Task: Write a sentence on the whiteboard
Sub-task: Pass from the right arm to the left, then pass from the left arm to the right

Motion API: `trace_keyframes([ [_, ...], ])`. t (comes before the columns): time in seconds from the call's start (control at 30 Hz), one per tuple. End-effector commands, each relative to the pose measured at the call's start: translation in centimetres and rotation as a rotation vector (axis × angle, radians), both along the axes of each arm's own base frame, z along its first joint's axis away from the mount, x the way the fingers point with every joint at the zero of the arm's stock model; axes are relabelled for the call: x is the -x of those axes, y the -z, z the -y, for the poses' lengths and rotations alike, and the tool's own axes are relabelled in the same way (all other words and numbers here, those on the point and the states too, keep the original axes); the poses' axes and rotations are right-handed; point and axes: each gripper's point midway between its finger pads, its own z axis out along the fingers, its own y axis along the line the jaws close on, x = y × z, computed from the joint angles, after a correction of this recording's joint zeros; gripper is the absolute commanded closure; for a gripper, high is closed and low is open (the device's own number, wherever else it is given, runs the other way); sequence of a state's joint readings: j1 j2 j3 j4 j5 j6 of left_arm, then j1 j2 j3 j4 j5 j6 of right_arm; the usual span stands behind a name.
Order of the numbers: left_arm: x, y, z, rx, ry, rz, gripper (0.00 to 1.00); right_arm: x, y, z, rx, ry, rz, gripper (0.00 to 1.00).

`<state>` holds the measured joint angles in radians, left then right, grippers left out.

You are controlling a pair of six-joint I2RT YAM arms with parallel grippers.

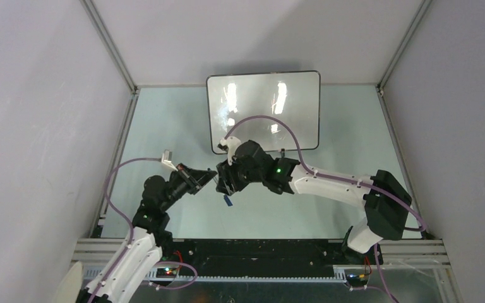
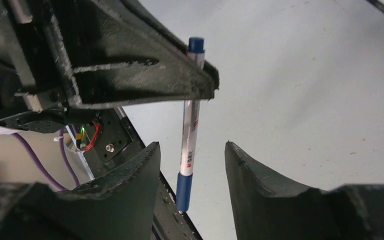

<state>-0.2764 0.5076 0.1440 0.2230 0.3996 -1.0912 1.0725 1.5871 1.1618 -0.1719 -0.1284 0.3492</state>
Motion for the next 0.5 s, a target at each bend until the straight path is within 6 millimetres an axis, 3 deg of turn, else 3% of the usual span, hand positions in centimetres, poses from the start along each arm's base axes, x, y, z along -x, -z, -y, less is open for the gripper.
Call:
trace_keyframes([
  [0.0, 0.7, -4.3, 1.0, -0.03, 0.079, 0.194, 1.0, -0.1, -4.9, -1.3, -0.121, -0.038, 0.011, 0.49],
  [0.23, 1.2, -5.5, 1.5, -0.003, 0.106, 0.226, 1.0, -0.1, -4.4, -1.2, -0.099, -0.031, -0.003, 0.67],
  [0.3, 1.3, -5.6, 1.8, 0.003, 0.118, 0.23, 1.0, 0.0, -4.5, -1.3, -0.102, -0.038, -0.007, 0.84],
  [0.33, 1.4, -5.7, 1.8, 0.005, 0.122, 0.234, 0.98, -0.1, -4.5, -1.2, -0.1, -0.026, 0.0, 0.97],
  [0.37, 1.5, -5.7, 2.0, 0.002, 0.132, 0.242, 0.95, -0.2, -4.4, -0.9, -0.086, -0.014, -0.001, 1.0],
  [0.43, 1.7, -6.0, 2.2, -0.011, 0.156, 0.278, 0.61, -0.8, -4.1, -0.1, -0.061, 0.026, 0.011, 1.0],
  [0.47, 1.7, -6.0, 2.2, -0.018, 0.158, 0.285, 0.35, -1.4, -4.2, 0.5, -0.051, 0.061, 0.023, 1.0],
])
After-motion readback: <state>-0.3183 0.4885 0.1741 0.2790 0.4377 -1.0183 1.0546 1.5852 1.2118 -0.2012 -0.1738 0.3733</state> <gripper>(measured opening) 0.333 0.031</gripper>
